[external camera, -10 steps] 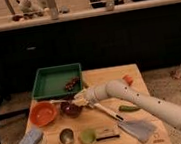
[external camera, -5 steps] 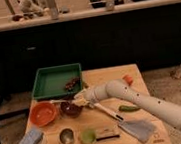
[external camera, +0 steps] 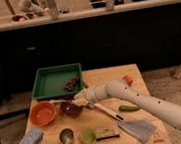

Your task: Place fork in purple bowl

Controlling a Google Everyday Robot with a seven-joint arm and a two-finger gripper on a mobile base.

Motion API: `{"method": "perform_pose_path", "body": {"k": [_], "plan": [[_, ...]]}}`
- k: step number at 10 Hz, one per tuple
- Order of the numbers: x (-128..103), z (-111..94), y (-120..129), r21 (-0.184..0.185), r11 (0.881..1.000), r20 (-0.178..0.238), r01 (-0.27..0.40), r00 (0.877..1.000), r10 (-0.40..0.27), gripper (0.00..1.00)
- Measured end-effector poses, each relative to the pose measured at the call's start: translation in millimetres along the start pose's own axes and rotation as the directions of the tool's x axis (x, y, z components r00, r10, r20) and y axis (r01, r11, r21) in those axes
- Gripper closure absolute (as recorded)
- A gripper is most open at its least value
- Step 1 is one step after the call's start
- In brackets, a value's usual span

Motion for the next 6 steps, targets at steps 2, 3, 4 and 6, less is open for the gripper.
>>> {"method": "perform_pose_path", "body": {"k": [2,3,4,6], "plan": [[0.1,-0.1,0.0,0.000,1.000,0.000,0.000,1.000,0.000,0.96],[0.0,-0.1,0.0,0.000,1.000,0.000,0.000,1.000,0.000,0.96],[0.1,-0.1,-0.1,0.000,1.000,0.000,0.000,1.000,0.000,0.97],[0.1,-0.1,-0.1,0.000,1.000,0.000,0.000,1.000,0.000,0.96]]}}
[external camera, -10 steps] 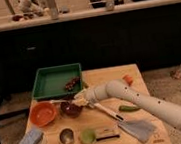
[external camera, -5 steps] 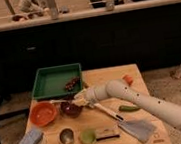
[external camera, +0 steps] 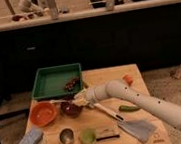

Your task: Place fork in purple bowl

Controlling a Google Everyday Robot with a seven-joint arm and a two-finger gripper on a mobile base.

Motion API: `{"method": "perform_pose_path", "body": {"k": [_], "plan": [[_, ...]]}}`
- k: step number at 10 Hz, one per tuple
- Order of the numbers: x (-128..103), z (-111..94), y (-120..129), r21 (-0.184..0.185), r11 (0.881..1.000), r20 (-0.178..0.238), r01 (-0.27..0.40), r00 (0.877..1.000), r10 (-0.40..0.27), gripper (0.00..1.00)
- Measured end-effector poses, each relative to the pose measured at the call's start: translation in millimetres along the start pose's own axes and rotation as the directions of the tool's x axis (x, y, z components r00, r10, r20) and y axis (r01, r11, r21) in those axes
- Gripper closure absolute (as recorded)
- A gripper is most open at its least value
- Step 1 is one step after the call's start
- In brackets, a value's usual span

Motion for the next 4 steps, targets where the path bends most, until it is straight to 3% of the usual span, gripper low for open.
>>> {"method": "perform_pose_path", "body": {"k": [4], "plan": [[0.0,0.0,0.0,0.000,1.000,0.000,0.000,1.000,0.000,0.60]]}}
